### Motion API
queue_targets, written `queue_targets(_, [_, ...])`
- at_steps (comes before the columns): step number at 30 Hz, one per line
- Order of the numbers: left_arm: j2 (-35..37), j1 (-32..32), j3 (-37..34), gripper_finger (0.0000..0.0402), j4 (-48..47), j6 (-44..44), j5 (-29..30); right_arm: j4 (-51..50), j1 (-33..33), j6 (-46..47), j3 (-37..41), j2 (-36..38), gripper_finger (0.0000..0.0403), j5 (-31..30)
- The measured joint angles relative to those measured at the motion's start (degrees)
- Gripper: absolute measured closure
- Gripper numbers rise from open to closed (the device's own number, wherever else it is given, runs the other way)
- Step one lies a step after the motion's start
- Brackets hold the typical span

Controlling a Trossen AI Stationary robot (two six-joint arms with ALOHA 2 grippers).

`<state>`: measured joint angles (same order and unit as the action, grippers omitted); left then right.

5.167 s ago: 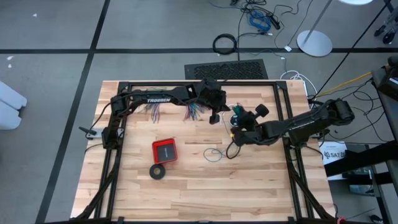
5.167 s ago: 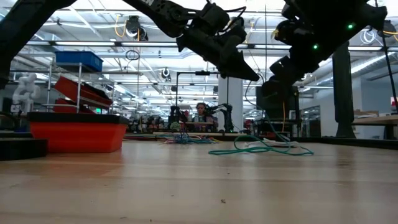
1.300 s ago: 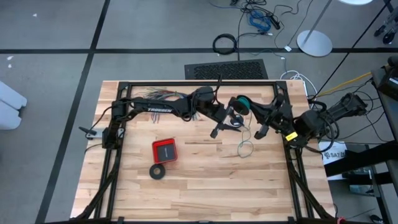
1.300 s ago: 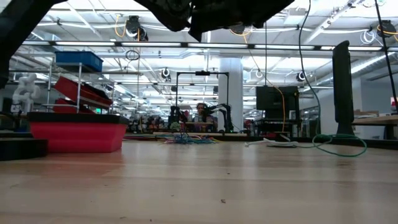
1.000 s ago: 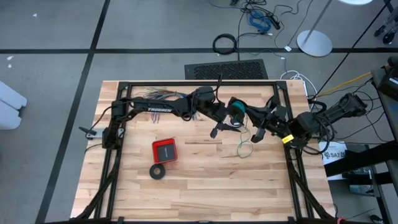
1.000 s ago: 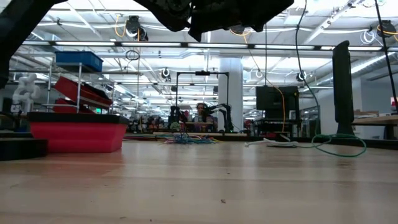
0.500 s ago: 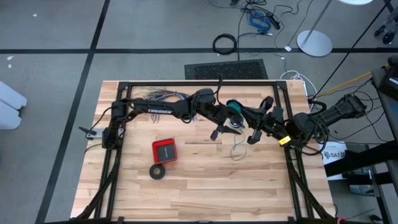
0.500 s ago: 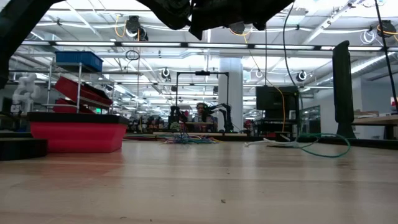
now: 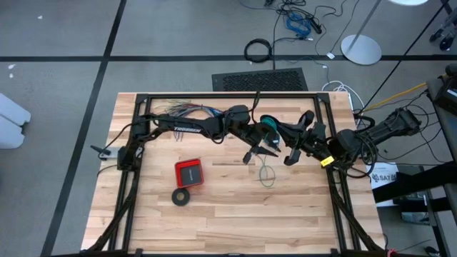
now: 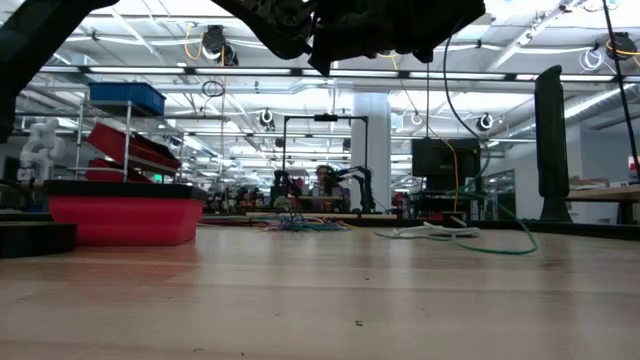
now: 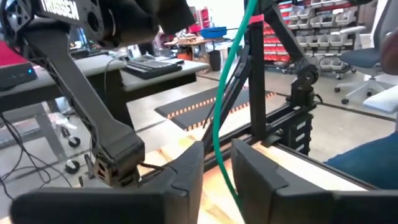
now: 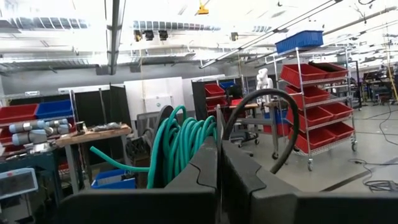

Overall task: Coil cords
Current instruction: Coil the green wire onto the spool

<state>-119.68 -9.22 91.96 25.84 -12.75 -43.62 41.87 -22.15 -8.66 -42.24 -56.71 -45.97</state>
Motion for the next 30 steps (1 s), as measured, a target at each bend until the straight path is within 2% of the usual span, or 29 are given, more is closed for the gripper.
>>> queue_targets(4, [-0.25, -0.99, 0.00, 0.0339, -0.07, 0.33, -3.46, -0.04, 0.00, -0.52, 0.00, 0.00, 0.0403, 0.00])
queue_targets(12, [-0.26, -3.97, 0.00, 0.0392, -1.89, 0.24, -3.73, -1.69, -0.07, -0.07, 0.00, 0.00, 0.0403, 0.00])
queue_targets(22, [-0.26, -9.78, 0.00, 0.0397, -5.17, 2.17, -3.68, -9.73, -0.07, 0.73, 0.00, 0.00, 0.0403, -0.46])
queue_targets(30, [-0.26, -12.52, -0.02, 0.0399, -6.47, 4.97, -4.34, -21.46, -0.07, 5.77, 0.00, 0.93, 0.0403, -0.97])
